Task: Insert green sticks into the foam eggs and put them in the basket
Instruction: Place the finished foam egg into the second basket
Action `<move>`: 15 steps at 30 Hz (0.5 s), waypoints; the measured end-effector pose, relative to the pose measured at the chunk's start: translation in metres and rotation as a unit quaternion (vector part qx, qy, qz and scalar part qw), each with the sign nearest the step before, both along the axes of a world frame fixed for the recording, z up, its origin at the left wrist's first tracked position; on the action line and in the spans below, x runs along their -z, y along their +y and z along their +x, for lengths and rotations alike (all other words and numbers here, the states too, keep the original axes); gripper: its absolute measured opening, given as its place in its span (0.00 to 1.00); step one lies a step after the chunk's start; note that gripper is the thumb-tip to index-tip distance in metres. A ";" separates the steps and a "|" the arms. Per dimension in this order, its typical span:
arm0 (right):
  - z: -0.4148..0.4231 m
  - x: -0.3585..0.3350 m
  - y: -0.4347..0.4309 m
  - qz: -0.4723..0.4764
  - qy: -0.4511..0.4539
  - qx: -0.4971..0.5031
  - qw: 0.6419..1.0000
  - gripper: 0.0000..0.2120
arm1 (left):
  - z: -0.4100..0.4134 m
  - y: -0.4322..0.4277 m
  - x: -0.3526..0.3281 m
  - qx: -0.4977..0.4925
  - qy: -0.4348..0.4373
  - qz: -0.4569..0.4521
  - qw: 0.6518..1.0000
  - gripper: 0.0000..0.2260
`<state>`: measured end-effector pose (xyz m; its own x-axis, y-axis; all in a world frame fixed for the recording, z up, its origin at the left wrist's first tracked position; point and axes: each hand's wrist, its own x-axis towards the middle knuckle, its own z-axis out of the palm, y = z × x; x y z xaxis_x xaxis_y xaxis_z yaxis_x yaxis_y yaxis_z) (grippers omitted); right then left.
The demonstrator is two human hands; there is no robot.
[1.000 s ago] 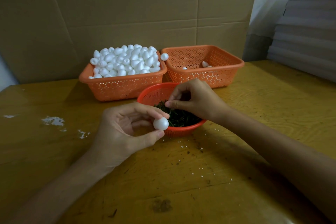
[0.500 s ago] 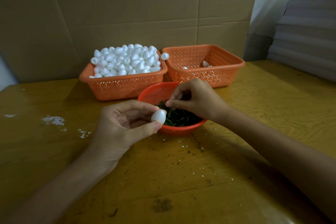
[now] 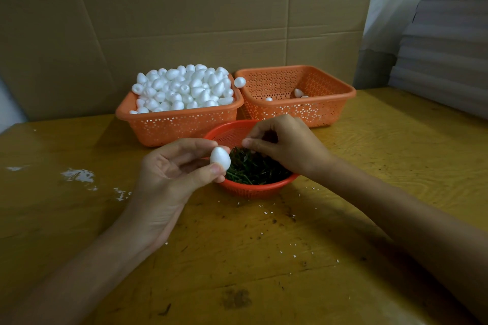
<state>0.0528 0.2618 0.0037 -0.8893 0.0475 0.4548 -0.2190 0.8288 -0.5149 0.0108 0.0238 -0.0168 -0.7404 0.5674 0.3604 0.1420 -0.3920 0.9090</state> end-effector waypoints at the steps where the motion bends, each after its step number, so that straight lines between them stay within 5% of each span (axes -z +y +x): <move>1: 0.000 -0.001 -0.001 0.004 0.000 0.002 1.000 0.06 | 0.000 0.000 0.000 0.004 -0.004 0.003 1.000 0.22; 15: 0.004 -0.002 -0.005 -0.008 0.020 0.032 0.999 0.05 | 0.002 -0.001 -0.002 0.017 -0.002 0.008 1.000 0.20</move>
<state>0.0569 0.2564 0.0053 -0.8656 0.1112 0.4883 -0.1869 0.8329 -0.5209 0.0129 0.0230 -0.0151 -0.7220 0.5865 0.3670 0.1245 -0.4117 0.9028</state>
